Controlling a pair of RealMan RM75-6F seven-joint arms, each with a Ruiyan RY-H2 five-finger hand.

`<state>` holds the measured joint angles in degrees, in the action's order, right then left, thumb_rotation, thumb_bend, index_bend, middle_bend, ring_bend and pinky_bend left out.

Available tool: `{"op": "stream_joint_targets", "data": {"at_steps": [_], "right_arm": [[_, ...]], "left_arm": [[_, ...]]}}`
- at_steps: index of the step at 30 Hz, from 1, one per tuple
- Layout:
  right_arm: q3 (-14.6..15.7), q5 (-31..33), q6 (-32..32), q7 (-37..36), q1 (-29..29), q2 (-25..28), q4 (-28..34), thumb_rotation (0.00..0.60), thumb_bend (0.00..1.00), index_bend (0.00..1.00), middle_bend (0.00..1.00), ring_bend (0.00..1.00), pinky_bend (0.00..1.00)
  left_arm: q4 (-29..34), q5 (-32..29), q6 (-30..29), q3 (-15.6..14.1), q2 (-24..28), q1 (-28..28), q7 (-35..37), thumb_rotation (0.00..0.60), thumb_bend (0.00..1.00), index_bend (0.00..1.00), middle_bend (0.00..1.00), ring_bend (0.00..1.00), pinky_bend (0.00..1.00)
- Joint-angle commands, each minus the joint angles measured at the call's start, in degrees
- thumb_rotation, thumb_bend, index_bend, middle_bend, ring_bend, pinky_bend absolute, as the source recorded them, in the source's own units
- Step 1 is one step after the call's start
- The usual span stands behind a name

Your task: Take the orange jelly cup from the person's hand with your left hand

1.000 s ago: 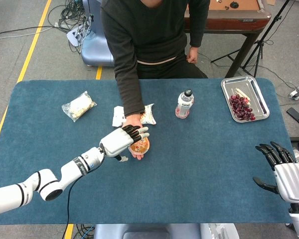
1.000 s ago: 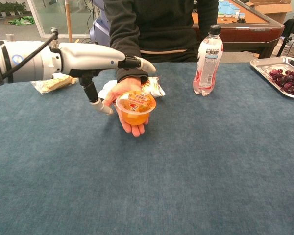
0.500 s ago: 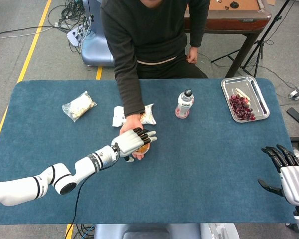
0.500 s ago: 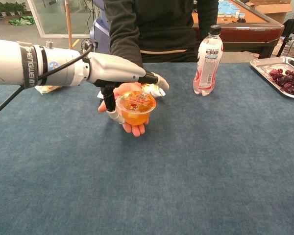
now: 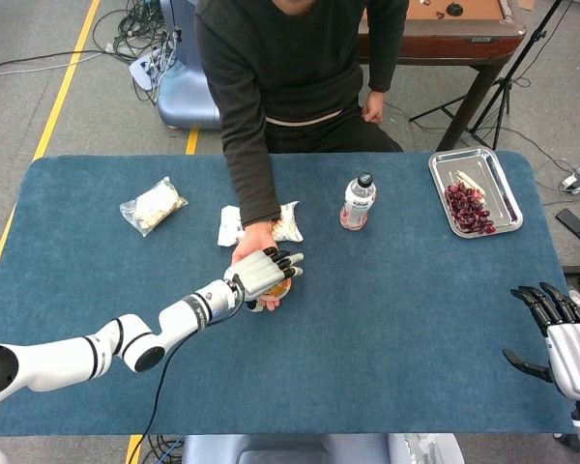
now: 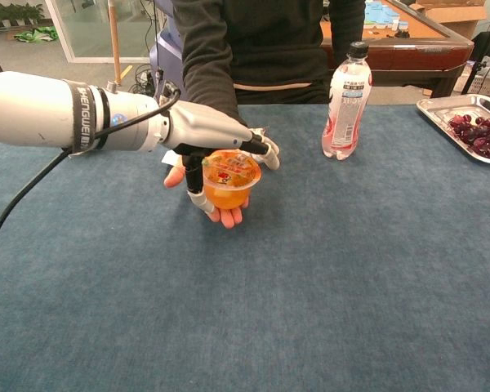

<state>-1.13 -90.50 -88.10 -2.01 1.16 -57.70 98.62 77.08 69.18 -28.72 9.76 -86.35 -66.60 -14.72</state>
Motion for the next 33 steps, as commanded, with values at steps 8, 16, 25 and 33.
{"op": "stream_joint_targets", "data": {"at_steps": [8, 16, 25, 33], "right_arm": [[0.2, 0.1, -0.4, -0.6, -0.5, -0.3, -0.1, 0.6, 0.11, 0.19, 0.17, 0.07, 0.18], [0.4, -0.5, -0.5, -1.7, -0.6, 0.0, -0.2, 0.6, 0.11, 0.19, 0.17, 0.07, 0.18], [0.5, -1.1, -0.5, -1.9, -0.6, -0.1, -0.1, 0.6, 0.11, 0.19, 0.17, 0.07, 0.18], [0.4, -1.3, 0.2, -1.6, -0.1, -0.1, 0.2, 0.6, 0.11, 0.19, 0.17, 0.07, 0.18]], "left_arm": [[-5.4, 1.8, -2.6, 0.0, -3.7, 0.3, 5.2, 0.6, 0.17, 0.33, 0.09, 0.24, 0.46], [-6.4, 6.6, -5.5, -0.4, -2.8, 1.8, 12.6, 0.6, 0.17, 0.42, 0.17, 0.36, 0.62], [0.2, 9.6, -12.0, -1.8, 5.3, 6.7, 16.6, 0.6, 0.17, 0.43, 0.24, 0.38, 0.63], [4.8, 12.4, -17.2, -5.8, 12.0, 12.5, 17.0, 0.6, 0.17, 0.43, 0.24, 0.37, 0.63]]}}
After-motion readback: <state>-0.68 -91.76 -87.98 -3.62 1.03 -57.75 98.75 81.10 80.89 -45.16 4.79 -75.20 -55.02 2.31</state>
